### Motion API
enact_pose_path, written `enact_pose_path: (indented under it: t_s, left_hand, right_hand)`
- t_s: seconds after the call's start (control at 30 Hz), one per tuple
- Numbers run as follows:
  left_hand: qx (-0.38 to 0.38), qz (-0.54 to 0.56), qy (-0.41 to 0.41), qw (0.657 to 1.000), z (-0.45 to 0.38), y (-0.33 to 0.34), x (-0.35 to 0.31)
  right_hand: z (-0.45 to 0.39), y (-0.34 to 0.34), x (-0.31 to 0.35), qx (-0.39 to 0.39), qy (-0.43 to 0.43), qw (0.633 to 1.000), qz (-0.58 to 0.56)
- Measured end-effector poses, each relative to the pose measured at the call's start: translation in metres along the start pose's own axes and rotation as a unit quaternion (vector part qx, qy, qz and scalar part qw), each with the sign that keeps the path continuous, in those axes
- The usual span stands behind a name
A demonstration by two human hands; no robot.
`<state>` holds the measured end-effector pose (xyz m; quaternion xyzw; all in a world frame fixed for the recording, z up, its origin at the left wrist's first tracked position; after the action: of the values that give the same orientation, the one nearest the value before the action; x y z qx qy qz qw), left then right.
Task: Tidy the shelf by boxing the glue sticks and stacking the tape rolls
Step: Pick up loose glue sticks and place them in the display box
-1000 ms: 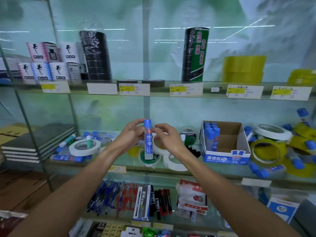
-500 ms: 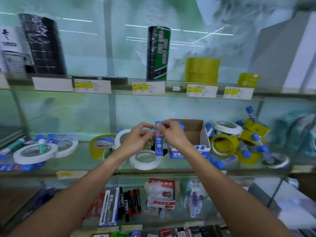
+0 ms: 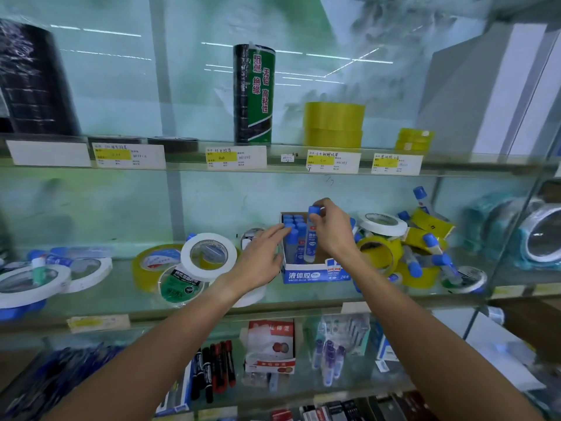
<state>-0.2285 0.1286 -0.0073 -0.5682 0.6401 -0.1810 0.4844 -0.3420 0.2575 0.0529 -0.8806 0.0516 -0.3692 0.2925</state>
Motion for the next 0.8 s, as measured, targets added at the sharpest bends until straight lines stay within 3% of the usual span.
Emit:
enact_pose_path:
  t_s: [0.8]
  left_hand:
    - [0.026,-0.012,0.022,0.999,0.009,-0.005,0.007]
  right_hand:
    - [0.021,0.034,-0.017,0.037,0.022,0.997,0.065]
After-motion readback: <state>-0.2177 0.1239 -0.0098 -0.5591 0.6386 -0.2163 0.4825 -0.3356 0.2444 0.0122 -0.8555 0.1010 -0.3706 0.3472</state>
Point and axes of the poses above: each hand's wrist, its own z-axis away from the middle knuckle, its own y-axis out of the palm, x = y × z, the point moved 2 cm from there along -z, towards the middle knuckle, and after that the axes turned 4 degrees about -y, right-handed, at the moved point
